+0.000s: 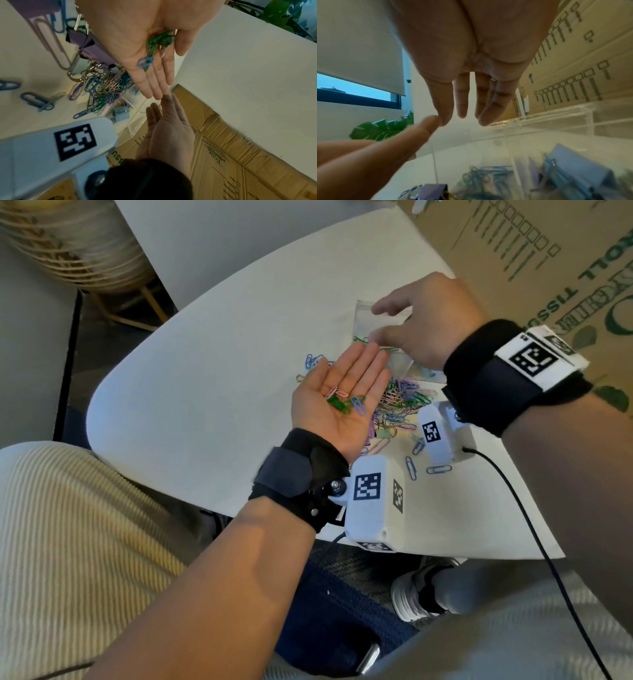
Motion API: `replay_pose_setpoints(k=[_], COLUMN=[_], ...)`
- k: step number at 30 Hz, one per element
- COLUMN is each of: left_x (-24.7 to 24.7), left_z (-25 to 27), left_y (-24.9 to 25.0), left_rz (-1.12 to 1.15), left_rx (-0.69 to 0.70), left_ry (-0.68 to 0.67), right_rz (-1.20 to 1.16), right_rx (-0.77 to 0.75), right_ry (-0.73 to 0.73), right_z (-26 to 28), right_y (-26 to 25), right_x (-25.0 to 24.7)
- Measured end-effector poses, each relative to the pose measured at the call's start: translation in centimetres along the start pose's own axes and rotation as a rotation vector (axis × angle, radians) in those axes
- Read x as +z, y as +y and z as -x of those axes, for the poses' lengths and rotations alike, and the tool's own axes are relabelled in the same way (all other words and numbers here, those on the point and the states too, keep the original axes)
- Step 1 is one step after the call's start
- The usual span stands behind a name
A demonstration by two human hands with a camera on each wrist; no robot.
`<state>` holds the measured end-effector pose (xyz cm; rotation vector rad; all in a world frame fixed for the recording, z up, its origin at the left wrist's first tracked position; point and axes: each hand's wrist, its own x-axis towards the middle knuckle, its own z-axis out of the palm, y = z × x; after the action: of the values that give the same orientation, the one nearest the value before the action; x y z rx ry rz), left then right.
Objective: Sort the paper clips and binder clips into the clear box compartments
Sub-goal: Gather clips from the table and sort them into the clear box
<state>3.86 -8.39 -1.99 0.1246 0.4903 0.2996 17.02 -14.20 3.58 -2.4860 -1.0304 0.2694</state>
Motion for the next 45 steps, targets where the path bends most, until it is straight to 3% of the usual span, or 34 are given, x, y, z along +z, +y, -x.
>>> replay_pose_setpoints(k=[3, 7, 9, 18, 20, 25, 28, 33, 39, 43, 45], left_x=[0.1, 0.2, 0.2, -0.1, 0.0, 0.1, -0.2, -0.3, -0.4, -0.4, -0.3], left_z=[-0.1, 0.1, 0.3, 0.3, 0.2, 0.0, -0.1, 0.0, 0.0, -0.2, -0.3], left_y=[0.2, 0.1, -0.1, -0.8, -1.0, -0.8, -0.4, -0.3, 0.0, 0.2, 0.3], left_rz=[0.010, -0.022, -0.031, -0.022, -0.024, -0.069, -0.044, -0.011, 0.015, -0.001, -0.029], left_rx=[0.023, 0.043, 0.010, -0.010, 0.018, 0.088, 0.067, 0.026, 0.021, 0.055, 0.068], left_ry=[0.009, 0.055, 0.070, 0.071, 0.065, 0.078, 0.060, 0.012, -0.019, 0.011, 0.040], right_rz=[-0.005, 0.054, 0.154, 0.126, 0.039, -0.542, -0.615, -0.401, 0.042, 0.081, 0.086], right_rx=[-0.102, -0.190, -0.216, -0.216, -0.158, 0.047, 0.095, 0.055, -0.013, -0.128, -0.176], right_ry=[0.050, -0.227, -0.298, -0.184, -0.161, -0.124, 0.016, 0.131, -0.020, -0.001, -0.132], right_z=[1.8, 5.2, 6.0, 6.1, 6.1, 5.2, 3.3, 0.1, -0.6, 1.7, 3.6], right_y=[-1.2, -3.5, -4.0, -3.7, -3.3, -1.8, -0.8, 0.1, -0.4, -2.1, -3.4], right_x=[-0.5, -0.5, 0.1, 2.1, 1.9, 0.3, -0.6, 0.2, 0.4, -0.7, -0.9])
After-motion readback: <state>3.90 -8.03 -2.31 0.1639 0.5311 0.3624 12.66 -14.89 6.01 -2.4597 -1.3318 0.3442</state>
